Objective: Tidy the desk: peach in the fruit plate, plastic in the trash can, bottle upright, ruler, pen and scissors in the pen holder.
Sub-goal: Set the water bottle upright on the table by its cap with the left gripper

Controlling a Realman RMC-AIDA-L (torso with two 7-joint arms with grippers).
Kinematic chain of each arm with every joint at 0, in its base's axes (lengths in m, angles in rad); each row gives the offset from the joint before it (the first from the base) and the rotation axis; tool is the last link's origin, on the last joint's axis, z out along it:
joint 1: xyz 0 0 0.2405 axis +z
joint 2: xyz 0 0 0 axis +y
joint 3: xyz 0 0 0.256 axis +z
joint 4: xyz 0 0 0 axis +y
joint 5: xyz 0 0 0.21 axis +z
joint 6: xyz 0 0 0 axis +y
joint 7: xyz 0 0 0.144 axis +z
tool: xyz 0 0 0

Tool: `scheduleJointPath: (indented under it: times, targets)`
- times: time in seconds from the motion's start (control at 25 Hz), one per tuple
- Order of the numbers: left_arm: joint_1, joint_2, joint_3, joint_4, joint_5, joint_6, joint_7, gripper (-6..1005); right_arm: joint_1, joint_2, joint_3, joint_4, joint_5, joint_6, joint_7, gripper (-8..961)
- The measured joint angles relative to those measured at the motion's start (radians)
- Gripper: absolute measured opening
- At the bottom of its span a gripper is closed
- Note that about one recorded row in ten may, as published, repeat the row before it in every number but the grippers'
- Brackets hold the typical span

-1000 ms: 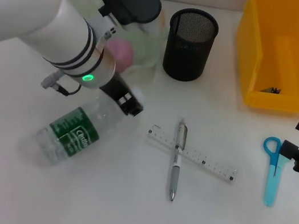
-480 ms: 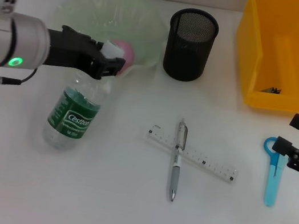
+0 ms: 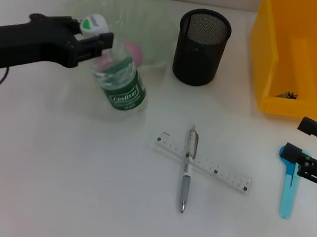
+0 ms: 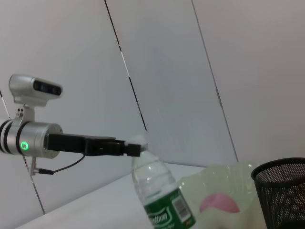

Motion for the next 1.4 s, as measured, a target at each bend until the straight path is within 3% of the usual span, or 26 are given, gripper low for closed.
scheduleJointPath:
  times: [0.04, 0.08, 0.16, 0.28, 0.32, 0.4, 0.44, 0.52, 0.72, 1.04, 1.12, 1.4]
  targets:
    - [0.006, 0.000, -0.046, -0.066, -0.115, 0.046, 0.108, 444, 0.001, 0.000, 0.000, 0.000, 0.000, 0.000, 0.003, 793]
    - [0.006, 0.000, -0.046, -0.066, -0.115, 0.046, 0.108, 444, 0.001, 0.000, 0.000, 0.000, 0.000, 0.000, 0.003, 793]
    - [-0.008, 0.000, -0.111, -0.195, -0.265, 0.135, 0.268, 444, 0.003, 0.001, 0.000, 0.000, 0.000, 0.000, 0.007, 793]
    - [-0.027, 0.001, -0.140, -0.270, -0.323, 0.184, 0.341, 444, 0.004, 0.006, 0.000, 0.000, 0.000, 0.004, 0.008, 793]
    - [-0.057, 0.001, -0.179, -0.362, -0.370, 0.249, 0.413, 444, 0.004, 0.008, 0.000, 0.000, -0.001, 0.006, 0.009, 793]
    - [-0.057, 0.001, -0.179, -0.362, -0.370, 0.249, 0.413, 444, 0.004, 0.009, 0.000, 0.000, -0.001, 0.007, 0.009, 793]
    - [-0.127, 0.001, -0.264, -0.549, -0.417, 0.397, 0.553, 444, 0.004, 0.009, 0.000, 0.000, -0.001, 0.007, 0.009, 793]
    - [-0.215, 0.003, -0.378, -0.784, -0.426, 0.549, 0.736, 444, 0.004, 0.011, 0.000, 0.000, -0.002, 0.004, 0.009, 793]
    - [-0.236, 0.005, -0.429, -0.919, -0.425, 0.613, 0.936, 444, 0.004, 0.018, 0.000, 0.000, -0.003, 0.000, 0.003, 793]
    - [-0.258, -0.002, -0.437, -1.019, -0.440, 0.618, 1.090, 443, 0.011, 0.031, 0.000, 0.001, -0.002, 0.000, -0.001, 792]
    - [-0.302, -0.003, -0.439, -1.118, -0.478, 0.612, 1.187, 443, 0.022, 0.037, 0.000, 0.004, 0.001, -0.006, -0.001, 792]
    - [-0.332, -0.005, -0.439, -1.192, -0.519, 0.602, 1.303, 443, 0.036, 0.043, 0.000, 0.021, -0.002, -0.008, -0.003, 792]
